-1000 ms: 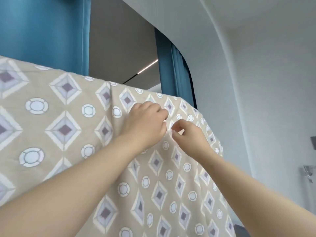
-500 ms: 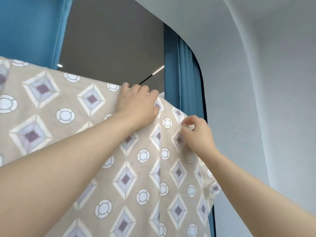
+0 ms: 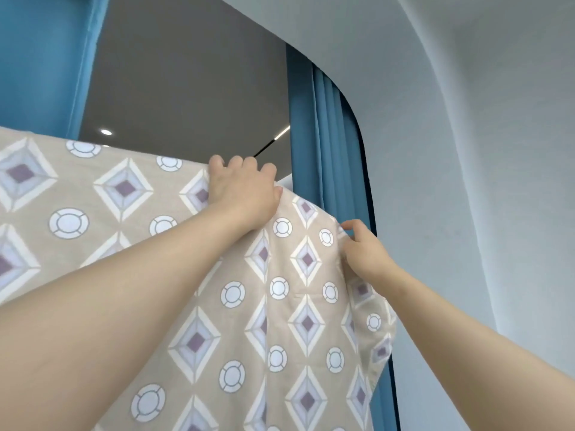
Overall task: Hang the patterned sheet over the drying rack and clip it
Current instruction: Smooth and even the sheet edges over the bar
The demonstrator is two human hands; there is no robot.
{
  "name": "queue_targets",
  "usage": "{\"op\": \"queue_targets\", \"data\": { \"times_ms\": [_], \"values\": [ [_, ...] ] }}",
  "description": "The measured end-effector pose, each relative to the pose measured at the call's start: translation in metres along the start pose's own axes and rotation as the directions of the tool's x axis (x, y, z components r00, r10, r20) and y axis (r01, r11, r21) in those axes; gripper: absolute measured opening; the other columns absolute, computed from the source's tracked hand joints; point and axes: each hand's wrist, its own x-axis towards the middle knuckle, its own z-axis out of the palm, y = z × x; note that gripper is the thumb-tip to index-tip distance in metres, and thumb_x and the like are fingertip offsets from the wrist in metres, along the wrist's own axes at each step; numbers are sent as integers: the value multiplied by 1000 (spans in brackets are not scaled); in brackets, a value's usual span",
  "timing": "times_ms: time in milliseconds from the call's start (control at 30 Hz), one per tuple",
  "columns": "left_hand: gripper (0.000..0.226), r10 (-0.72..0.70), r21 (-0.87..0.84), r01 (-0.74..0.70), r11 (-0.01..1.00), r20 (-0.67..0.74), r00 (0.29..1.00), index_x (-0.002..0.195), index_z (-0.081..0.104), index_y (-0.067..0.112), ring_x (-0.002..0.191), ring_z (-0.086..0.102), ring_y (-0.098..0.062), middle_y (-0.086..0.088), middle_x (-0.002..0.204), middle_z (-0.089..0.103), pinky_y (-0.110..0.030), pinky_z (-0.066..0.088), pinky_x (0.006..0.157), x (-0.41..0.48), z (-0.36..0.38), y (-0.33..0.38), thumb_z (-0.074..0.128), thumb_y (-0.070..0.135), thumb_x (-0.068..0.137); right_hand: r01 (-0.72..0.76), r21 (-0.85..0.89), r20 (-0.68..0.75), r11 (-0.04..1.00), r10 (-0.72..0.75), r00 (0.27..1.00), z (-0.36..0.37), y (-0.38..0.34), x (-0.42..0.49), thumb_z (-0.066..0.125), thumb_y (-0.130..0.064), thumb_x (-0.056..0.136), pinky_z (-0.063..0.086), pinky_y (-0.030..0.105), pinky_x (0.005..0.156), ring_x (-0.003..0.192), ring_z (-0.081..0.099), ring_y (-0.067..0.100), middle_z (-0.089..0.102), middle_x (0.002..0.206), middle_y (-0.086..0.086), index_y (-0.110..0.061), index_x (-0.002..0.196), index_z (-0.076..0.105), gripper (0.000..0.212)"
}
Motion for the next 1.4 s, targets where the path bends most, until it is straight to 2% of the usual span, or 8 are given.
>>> {"op": "queue_targets", "data": {
  "times_ms": [233, 567, 667, 867, 1033, 1100, 1233, 1400],
  "values": [
    [46, -33, 6, 32, 999, 40, 999, 123, 52, 29, 116, 40, -27, -9, 119, 50, -40, 25, 95, 5, -1, 1, 21, 50, 96, -32, -76, 39, 997, 35, 999, 7, 29, -4, 46, -36, 79, 49, 50, 89, 91, 62, 33, 67, 84, 5, -16, 77, 55, 22],
    [45, -56, 17, 59, 998, -125, 991, 113, 54, 16, 108, 43, -29, -11, 112, 51, -39, 24, 101, -3, 16, 10, 27, 48, 96, -246, -226, 352, 943, 314, 882, -13, 57, -20, 69, -32, 79, 51, 31, 74, 89, 62, 16, 65, 105, -4, -24, 115, 54, 40],
    [45, -49, 11, 51, 999, -137, 989, 113, 53, 16, 107, 43, -30, -11, 112, 51, -39, 24, 101, -4, 16, 12, 27, 48, 96, -301, -301, 364, 905, 401, 841, -15, 56, -23, 67, -36, 78, 50, 43, 82, 99, 60, 25, 63, 111, -1, -28, 117, 49, 43],
    [44, -45, -6, 45, 999, -219, 975, 111, 55, 12, 107, 43, -32, -14, 109, 53, -41, 14, 103, -10, 26, 11, 32, 45, 94, -307, 256, 229, 917, 251, 941, -12, 45, -22, 57, -3, 87, 57, 42, 74, 76, 65, 28, 66, 90, 13, -14, 115, 54, 31],
    [43, -41, -21, 37, 999, -250, 967, 109, 57, 11, 107, 43, -32, -14, 109, 54, -39, 9, 100, -11, 25, 8, 34, 44, 93, -228, 810, 98, 540, 258, 961, -19, 30, -25, 49, 9, 88, 50, 32, 56, 66, 57, 22, 56, 84, 9, -14, 115, 52, 36],
    [43, -34, -27, 28, 999, -260, 965, 109, 57, 11, 108, 43, -32, -14, 110, 54, -39, 9, 100, -11, 25, 7, 34, 43, 93, -260, 846, 160, 465, 244, 956, -21, 26, -27, 48, 2, 90, 48, 35, 63, 69, 55, 23, 54, 92, 7, -16, 112, 55, 29],
    [40, -25, -28, 18, 999, -265, 964, 108, 58, 11, 106, 45, -32, -14, 108, 55, -39, 10, 100, -11, 27, 4, 35, 40, 94, -344, 651, 268, 676, 219, 938, -20, 23, -34, 52, 6, 87, 54, 29, 61, 65, 63, 20, 63, 83, 11, -15, 109, 57, 30],
    [46, 63, 44, -52, 998, -299, 952, 91, 63, 11, 86, 54, -33, -14, 87, 59, -40, 21, 90, -12, 31, -6, 25, 37, 87, -140, 717, -85, 683, 285, 955, -37, 16, -30, 61, 4, 85, 52, 21, 49, 57, 60, 13, 62, 75, 6, -7, 101, 62, 20]
  ]
}}
